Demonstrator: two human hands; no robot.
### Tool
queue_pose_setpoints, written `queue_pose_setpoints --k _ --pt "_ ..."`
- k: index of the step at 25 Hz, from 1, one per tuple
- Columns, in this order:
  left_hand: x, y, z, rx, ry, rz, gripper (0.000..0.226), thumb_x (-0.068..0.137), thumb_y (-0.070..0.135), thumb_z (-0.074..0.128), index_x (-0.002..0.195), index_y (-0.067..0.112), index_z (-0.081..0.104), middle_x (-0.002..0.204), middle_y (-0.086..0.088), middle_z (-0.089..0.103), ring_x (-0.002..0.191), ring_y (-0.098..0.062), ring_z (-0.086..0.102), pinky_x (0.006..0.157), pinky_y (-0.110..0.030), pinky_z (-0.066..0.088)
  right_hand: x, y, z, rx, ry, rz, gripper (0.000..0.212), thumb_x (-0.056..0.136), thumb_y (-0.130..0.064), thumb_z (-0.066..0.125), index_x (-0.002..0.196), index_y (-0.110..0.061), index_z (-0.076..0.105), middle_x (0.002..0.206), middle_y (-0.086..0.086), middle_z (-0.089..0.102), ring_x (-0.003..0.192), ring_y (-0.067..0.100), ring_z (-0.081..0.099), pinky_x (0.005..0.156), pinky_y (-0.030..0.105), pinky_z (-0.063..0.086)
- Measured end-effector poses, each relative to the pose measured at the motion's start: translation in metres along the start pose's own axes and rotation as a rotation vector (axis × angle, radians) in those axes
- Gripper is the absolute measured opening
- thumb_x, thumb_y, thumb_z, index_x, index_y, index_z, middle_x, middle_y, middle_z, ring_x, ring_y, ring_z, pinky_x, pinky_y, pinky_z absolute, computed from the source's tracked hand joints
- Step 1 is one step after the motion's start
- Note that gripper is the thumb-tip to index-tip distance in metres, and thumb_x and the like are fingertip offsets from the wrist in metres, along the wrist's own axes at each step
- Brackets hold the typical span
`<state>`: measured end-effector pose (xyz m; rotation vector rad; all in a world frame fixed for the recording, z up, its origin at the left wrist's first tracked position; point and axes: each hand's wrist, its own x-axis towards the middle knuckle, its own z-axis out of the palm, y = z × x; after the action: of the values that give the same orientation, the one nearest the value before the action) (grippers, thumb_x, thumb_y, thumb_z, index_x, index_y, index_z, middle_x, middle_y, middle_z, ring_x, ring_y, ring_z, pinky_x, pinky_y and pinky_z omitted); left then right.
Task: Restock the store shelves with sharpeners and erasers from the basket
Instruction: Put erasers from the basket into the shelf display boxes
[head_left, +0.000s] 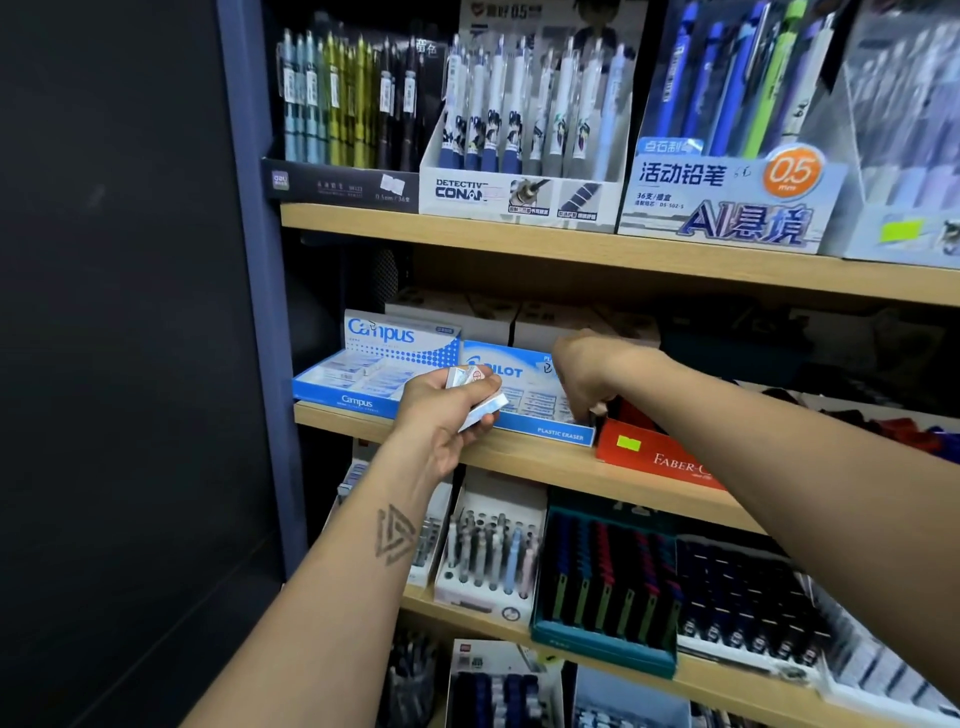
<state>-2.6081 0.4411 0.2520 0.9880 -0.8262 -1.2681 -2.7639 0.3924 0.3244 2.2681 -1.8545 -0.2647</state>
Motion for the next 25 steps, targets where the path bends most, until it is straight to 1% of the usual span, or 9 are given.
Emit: queue_pose_setpoints --k 5,10,12,15,18,19,22,23,25 --pt "0.001 -0.003 0.001 0.009 0.002 -0.007 0.014 0.082 0.007 0.079 0.094 0.006 0.072 0.077 -0.008 0.069 0.060 -0.019 0.060 0.043 -0.019 0.047 0.003 -0.009 0.005 -0.049 -0.043 -0.062 0.046 0.078 -0.012 0.081 0.117 -0.013 0.057 0.100 0.003 0.059 0.097 0.021 0.060 0.078 0.030 0.054" --pt "-0.002 -0.004 0.001 0.001 0.003 -0.019 0.016 0.082 0.006 0.079 0.096 0.004 0.072 0.078 -0.009 0.069 0.062 -0.020 0.060 0.044 -0.019 0.049 0.001 -0.006 0.001 0.014 -0.030 -0.040 0.039 0.077 -0.021 0.084 0.103 -0.013 0.056 0.097 0.001 0.061 0.092 0.019 0.063 0.075 0.031 0.056" --pt "-0.001 -0.004 0.001 -0.015 0.007 -0.031 0.017 0.082 0.005 0.079 0.097 0.004 0.072 0.077 -0.009 0.069 0.061 -0.019 0.060 0.043 -0.019 0.048 0.001 -0.004 -0.007 0.218 0.011 0.005 0.036 0.077 -0.029 0.085 0.097 -0.008 0.064 0.092 0.005 0.070 0.078 0.019 0.070 0.067 0.030 0.061" --pt "-0.001 -0.003 -0.001 -0.052 0.019 -0.052 0.020 0.082 0.004 0.078 0.101 0.001 0.071 0.075 -0.009 0.068 0.059 -0.019 0.059 0.041 -0.018 0.047 0.004 -0.009 -0.005 0.943 0.025 0.125 0.036 0.083 -0.032 0.079 0.096 0.000 0.067 0.079 0.009 0.071 0.057 0.013 0.068 0.051 0.022 0.056" --pt "-0.001 -0.002 -0.004 -0.095 0.015 -0.096 0.019 0.084 0.000 0.075 0.103 -0.001 0.069 0.073 -0.010 0.067 0.059 -0.020 0.058 0.038 -0.016 0.045 0.008 -0.019 0.010 1.442 -0.137 0.147 0.033 0.094 -0.028 0.067 0.098 0.005 0.066 0.081 0.012 0.070 0.068 0.016 0.066 0.079 0.030 0.061" --pt "-0.001 -0.002 -0.005 -0.103 0.008 -0.116 0.017 0.085 0.000 0.074 0.101 -0.001 0.069 0.073 -0.011 0.067 0.059 -0.020 0.058 0.038 -0.016 0.045 0.009 -0.025 0.015 1.510 -0.203 0.129 0.027 0.097 -0.025 0.063 0.094 0.003 0.065 0.080 0.011 0.068 0.068 0.014 0.064 0.080 0.028 0.060" --pt "-0.001 -0.004 -0.004 -0.115 -0.004 -0.143 0.017 0.085 0.000 0.074 0.101 0.000 0.069 0.082 -0.015 0.070 0.061 -0.021 0.061 0.038 -0.016 0.046 0.008 -0.042 0.020 1.519 -0.183 0.146 0.015 0.099 -0.006 0.058 0.086 -0.002 0.062 0.063 0.004 0.065 0.051 0.006 0.056 0.050 0.014 0.052" --pt "-0.001 -0.006 -0.001 -0.092 0.005 -0.126 0.021 0.084 0.001 0.075 0.104 -0.001 0.069 0.084 -0.014 0.071 0.062 -0.021 0.062 0.039 -0.017 0.047 0.009 -0.047 0.023 1.491 -0.120 0.153 0.016 0.098 -0.003 0.058 0.083 -0.003 0.061 0.057 0.003 0.064 0.048 0.007 0.055 0.048 0.015 0.050" --pt "0.002 -0.011 0.004 -0.016 0.035 -0.073 0.025 0.084 0.004 0.077 0.107 0.000 0.069 0.083 -0.011 0.071 0.059 -0.018 0.063 0.042 -0.019 0.049 0.014 -0.052 0.031 1.430 0.002 0.160 0.013 0.096 -0.004 0.062 0.083 -0.003 0.061 0.061 0.007 0.064 0.054 0.014 0.060 0.059 0.024 0.055"
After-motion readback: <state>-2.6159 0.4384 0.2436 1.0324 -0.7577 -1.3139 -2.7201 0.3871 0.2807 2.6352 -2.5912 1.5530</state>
